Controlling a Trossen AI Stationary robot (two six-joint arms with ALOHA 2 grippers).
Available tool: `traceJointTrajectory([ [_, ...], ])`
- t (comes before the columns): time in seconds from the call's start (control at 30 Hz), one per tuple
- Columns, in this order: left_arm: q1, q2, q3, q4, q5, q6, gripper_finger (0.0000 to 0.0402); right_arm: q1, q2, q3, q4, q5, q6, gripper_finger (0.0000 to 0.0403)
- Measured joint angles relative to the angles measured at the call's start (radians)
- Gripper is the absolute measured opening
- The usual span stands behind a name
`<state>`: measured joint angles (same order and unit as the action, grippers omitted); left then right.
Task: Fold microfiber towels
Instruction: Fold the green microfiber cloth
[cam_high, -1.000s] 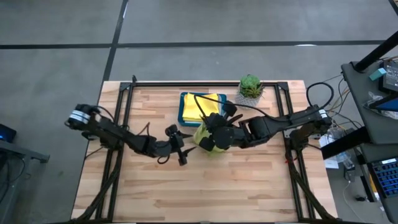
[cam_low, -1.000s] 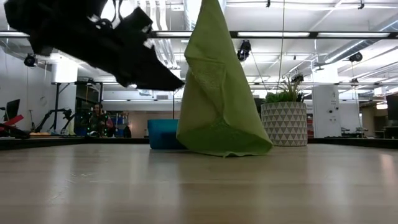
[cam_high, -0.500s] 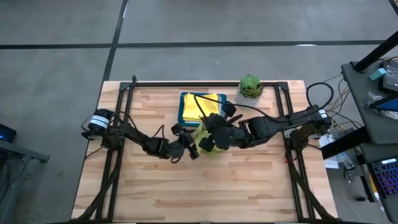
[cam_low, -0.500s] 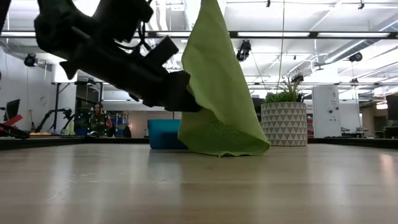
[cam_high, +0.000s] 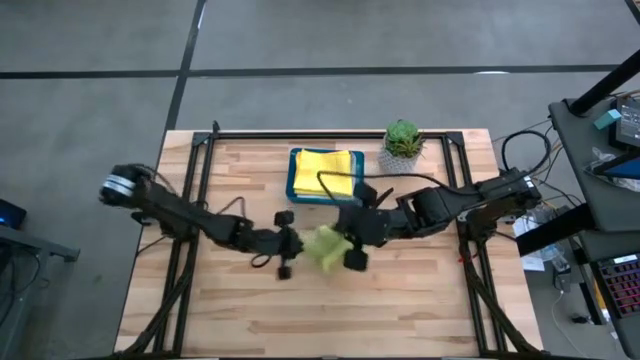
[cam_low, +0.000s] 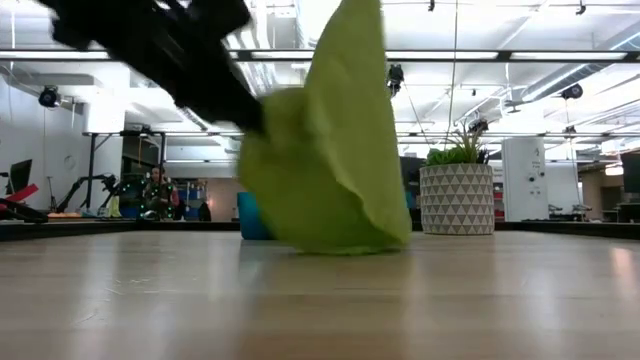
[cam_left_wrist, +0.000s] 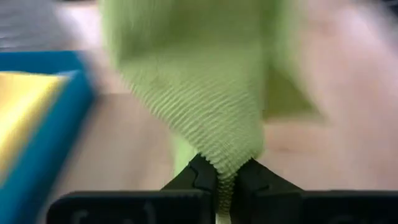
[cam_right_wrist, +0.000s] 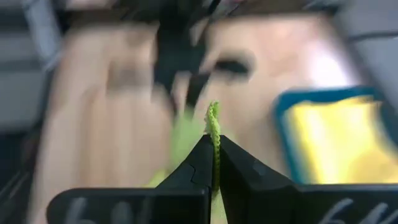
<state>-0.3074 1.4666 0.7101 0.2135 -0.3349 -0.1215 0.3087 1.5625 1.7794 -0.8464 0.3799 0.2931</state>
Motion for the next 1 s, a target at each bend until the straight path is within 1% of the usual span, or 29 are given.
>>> traceJointTrajectory([
  [0.07, -0.024, -0.096, 0.0, -0.087, 0.166, -0.043, 0.0002, 0.012, -0.001, 0.0, -0.065, -0.137, -0.011, 0.0009],
  [0.13, -0.048, -0.17, 0.0, -0.106, 0.333, -0.101, 0.0002, 0.033, -0.001, -0.004, -0.103, -0.291, -0.027, 0.0009],
  [0.17, -0.062, -0.203, 0.0, -0.109, 0.391, -0.134, 0.0002, 0.047, -0.001, -0.012, -0.097, -0.349, -0.036, 0.0009],
  [0.2, -0.078, -0.231, 0.0, -0.107, 0.426, -0.158, 0.0002, 0.063, 0.004, -0.018, -0.083, -0.392, -0.051, 0.0009],
  [0.23, -0.09, -0.255, 0.0, -0.101, 0.439, -0.168, 0.0002, 0.078, 0.007, -0.023, -0.069, -0.413, -0.064, 0.0009],
  [0.27, -0.1, -0.275, 0.0, -0.099, 0.441, -0.175, 0.0002, 0.093, 0.012, -0.029, -0.059, -0.413, -0.073, 0.0009],
  [0.33, -0.117, -0.296, -0.006, -0.099, 0.439, -0.187, 0.0002, 0.111, 0.027, -0.038, -0.049, -0.382, -0.071, 0.0009],
  [0.4, -0.123, -0.299, -0.021, -0.106, 0.432, -0.221, 0.0002, 0.122, 0.044, -0.056, -0.048, -0.314, -0.055, 0.0009],
  [0.5, -0.121, -0.281, -0.056, -0.122, 0.411, -0.313, 0.0002, 0.123, 0.065, -0.106, -0.044, -0.216, -0.025, 0.0009],
  [0.57, -0.113, -0.262, -0.081, -0.18, 0.379, -0.358, 0.0002, 0.114, 0.077, -0.151, -0.035, -0.18, -0.006, 0.0009],
  [0.63, -0.1, -0.236, -0.093, -0.272, 0.357, -0.401, 0.0002, 0.096, 0.088, -0.208, -0.01, -0.166, 0.009, 0.0009],
  [0.7, -0.079, -0.218, -0.098, -0.35, 0.327, -0.44, 0.0002, 0.072, 0.096, -0.258, 0.012, -0.119, 0.034, 0.0009],
  [0.77, -0.05, -0.198, -0.099, -0.38, 0.295, -0.448, 0.0002, 0.045, 0.101, -0.297, 0.014, -0.053, 0.059, 0.0009],
  [0.83, -0.015, -0.185, -0.108, -0.389, 0.289, -0.445, 0.0002, 0.015, 0.102, -0.332, 0.017, -0.007, 0.085, 0.0009],
  [1.0, 0.085, -0.161, -0.129, -0.39, 0.288, -0.382, 0.0002, -0.058, 0.11, -0.402, 0.048, 0.014, 0.103, 0.0009],
])
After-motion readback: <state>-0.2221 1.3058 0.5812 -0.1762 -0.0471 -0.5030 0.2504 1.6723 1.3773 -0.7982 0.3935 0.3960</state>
